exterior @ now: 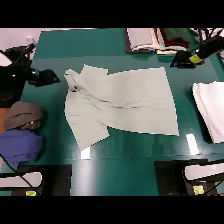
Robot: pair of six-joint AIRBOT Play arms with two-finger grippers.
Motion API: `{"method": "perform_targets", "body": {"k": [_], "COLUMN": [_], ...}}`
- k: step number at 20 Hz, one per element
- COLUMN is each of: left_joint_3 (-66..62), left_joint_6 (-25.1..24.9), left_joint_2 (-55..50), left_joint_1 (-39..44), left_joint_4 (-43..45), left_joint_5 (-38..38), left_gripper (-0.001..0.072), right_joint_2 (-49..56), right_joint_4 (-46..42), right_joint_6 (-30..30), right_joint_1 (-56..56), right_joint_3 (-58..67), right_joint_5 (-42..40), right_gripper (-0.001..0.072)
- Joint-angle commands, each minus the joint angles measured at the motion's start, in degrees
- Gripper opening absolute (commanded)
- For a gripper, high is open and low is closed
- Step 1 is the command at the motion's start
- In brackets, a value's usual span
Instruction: Fold the shirts.
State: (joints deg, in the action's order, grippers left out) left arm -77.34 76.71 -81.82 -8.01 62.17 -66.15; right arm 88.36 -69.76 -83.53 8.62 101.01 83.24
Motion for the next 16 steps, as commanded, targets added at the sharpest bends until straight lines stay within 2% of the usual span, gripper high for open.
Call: {"method": "perform_targets", "body": {"k": [1, 6, 11, 12, 15, 16], "left_joint_3": [9.88, 27.43, 31.10, 31.08, 30.60, 29.66], "left_joint_6": [0.74, -0.79, -1.66, -1.49, -1.55, -1.57], "left_joint_2": [4.35, 6.75, 6.60, 6.60, 6.78, 7.04], "left_joint_1": [-3.21, 0.44, 8.17, 9.22, 9.33, 8.90], "left_joint_4": [1.77, -1.42, -4.74, -4.76, -5.57, -5.57], "left_joint_5": [-3.54, 2.75, 8.74, 8.87, 8.33, 7.08], "left_gripper": [0.0590, 0.0590, 0.0589, 0.0496, 0.0032, 0.0030], "right_joint_2": [-6.49, -16.33, -20.94, -21.40, -23.32, -23.85], "right_joint_4": [2.36, 3.23, 5.79, 5.64, 5.03, 4.90], "right_joint_6": [1.46, 2.60, 2.62, 2.64, 3.08, 3.17], "right_joint_1": [2.38, 2.75, 2.75, 2.75, 3.63, 4.83], "right_joint_3": [-8.81, -23.61, -29.55, -29.68, -29.68, -29.70], "right_joint_5": [-0.17, -4.31, -6.84, -6.60, -5.79, -3.98], "right_gripper": [0.0438, 0.0438, 0.0439, 0.0439, 0.0438, 0.0438]}}
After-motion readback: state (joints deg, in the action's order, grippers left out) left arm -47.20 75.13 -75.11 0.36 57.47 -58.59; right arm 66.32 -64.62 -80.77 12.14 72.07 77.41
